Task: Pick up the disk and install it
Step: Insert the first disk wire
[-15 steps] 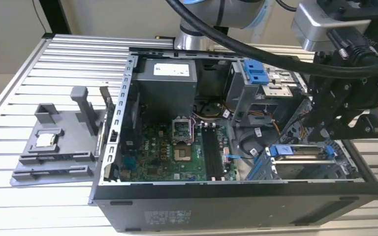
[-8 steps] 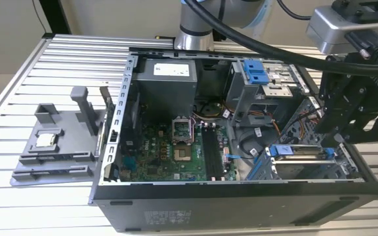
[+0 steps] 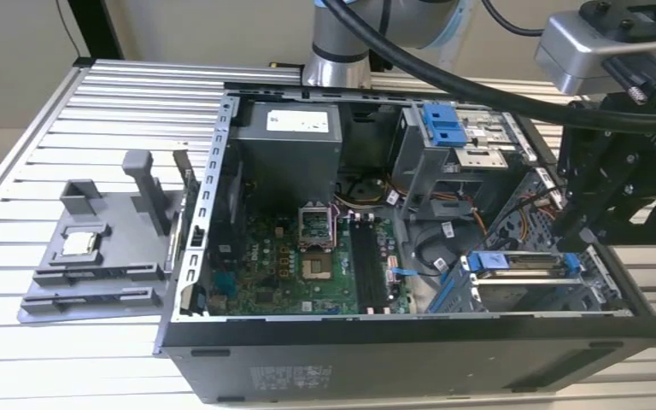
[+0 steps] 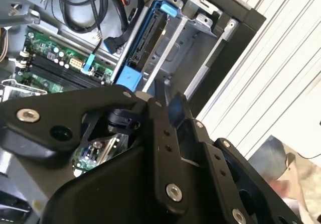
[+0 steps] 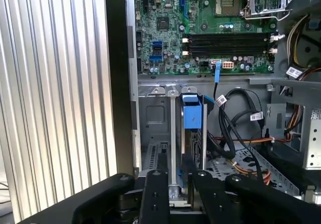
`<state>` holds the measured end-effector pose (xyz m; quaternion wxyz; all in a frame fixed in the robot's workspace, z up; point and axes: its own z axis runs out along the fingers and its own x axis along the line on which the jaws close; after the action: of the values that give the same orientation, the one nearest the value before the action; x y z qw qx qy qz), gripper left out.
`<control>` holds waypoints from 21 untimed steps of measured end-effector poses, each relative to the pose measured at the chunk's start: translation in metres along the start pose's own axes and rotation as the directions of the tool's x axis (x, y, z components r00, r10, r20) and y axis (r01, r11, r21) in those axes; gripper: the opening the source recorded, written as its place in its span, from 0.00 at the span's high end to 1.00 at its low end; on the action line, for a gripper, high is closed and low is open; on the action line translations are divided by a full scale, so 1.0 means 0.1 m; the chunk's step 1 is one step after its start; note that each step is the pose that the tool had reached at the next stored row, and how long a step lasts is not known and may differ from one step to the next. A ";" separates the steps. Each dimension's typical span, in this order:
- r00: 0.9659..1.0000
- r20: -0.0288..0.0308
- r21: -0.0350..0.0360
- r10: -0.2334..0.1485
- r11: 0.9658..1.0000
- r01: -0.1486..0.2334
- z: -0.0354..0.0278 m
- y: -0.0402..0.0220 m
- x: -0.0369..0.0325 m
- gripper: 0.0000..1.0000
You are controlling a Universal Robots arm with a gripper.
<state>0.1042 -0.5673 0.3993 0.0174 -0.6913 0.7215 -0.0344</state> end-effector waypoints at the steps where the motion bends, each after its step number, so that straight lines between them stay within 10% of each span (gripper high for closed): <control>1: 1.000 0.000 0.000 0.000 1.000 0.000 0.001 0.000 0.000 1.00; 11: 1.000 0.000 -0.001 0.000 1.000 0.000 0.001 -0.002 -0.002 1.00; 12: 1.000 0.000 -0.001 0.000 1.000 0.000 0.001 -0.002 -0.002 0.00; 21: 1.000 -0.008 -0.003 0.005 1.000 -0.006 0.032 -0.044 -0.042 0.00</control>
<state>0.1090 -0.5633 0.3963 0.0134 -0.6892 0.7235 -0.0360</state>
